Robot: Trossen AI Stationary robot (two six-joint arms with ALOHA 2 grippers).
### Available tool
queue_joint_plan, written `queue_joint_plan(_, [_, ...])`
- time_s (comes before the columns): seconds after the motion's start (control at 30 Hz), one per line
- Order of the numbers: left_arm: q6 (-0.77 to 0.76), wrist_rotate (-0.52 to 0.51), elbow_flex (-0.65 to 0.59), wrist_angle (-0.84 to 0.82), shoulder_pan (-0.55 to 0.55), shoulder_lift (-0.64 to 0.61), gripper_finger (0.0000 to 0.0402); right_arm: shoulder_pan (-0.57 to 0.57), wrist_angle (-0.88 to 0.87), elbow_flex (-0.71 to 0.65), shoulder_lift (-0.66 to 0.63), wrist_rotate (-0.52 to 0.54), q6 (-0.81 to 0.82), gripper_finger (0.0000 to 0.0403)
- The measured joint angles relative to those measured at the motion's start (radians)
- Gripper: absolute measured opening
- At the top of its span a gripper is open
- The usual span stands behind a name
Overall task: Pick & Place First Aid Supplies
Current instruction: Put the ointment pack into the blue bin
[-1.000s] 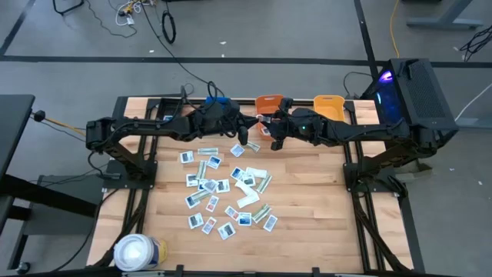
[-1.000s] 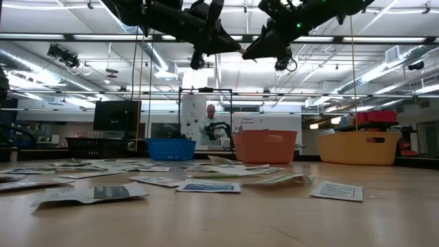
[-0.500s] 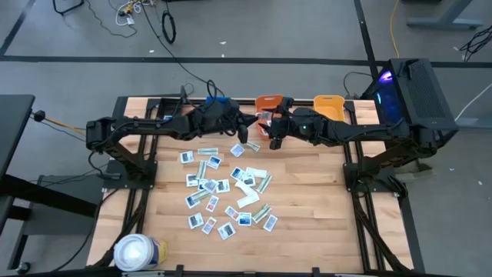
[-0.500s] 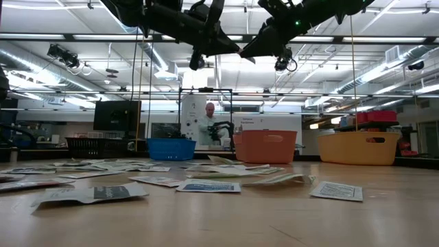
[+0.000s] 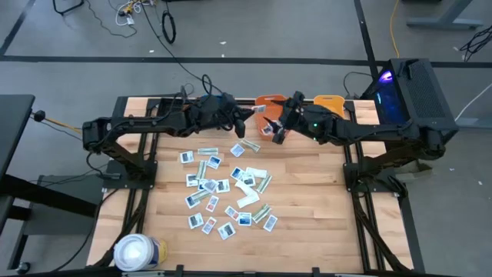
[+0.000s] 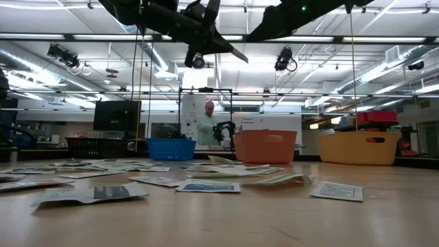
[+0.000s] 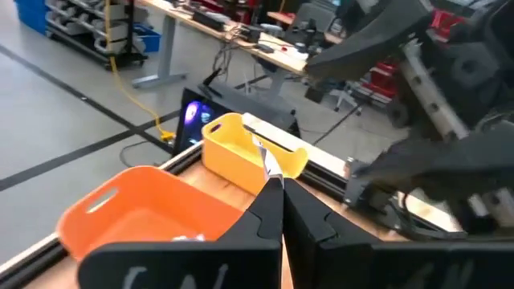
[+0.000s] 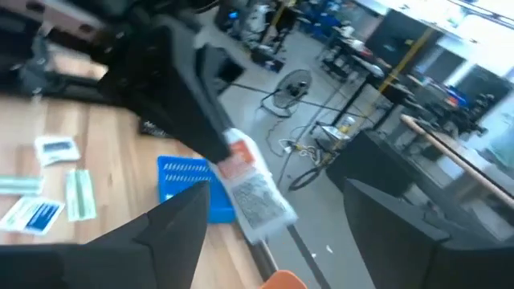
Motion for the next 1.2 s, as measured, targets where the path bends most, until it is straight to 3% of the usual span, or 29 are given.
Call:
queue_joint_plan(0.33, [0.001,0.004,0.0,-0.11,0.083,-0.046,0.0,0.0,-0.109,0.0,-0.058,-0.01,0.219,0.027])
queue_joint_plan(0.53, [0.048,0.003,0.0,-0.238,0.134,-0.07,0.0,0.0,-0.209,0.0,-0.058,-0.123,0.322,0.0267])
queue_joint_plan(0.77, [0.053,0.004,0.0,-0.367,0.187,-0.071,0.0,0.0,-0.35,0.0,-0.058,-0.132,0.392,0.0261])
queue_joint_plan(1.2, [0.083,-0.05,0.0,-0.61,0.296,-0.071,0.0,0.0,-0.478,0.0,-0.058,-0.14,0.515,0.015])
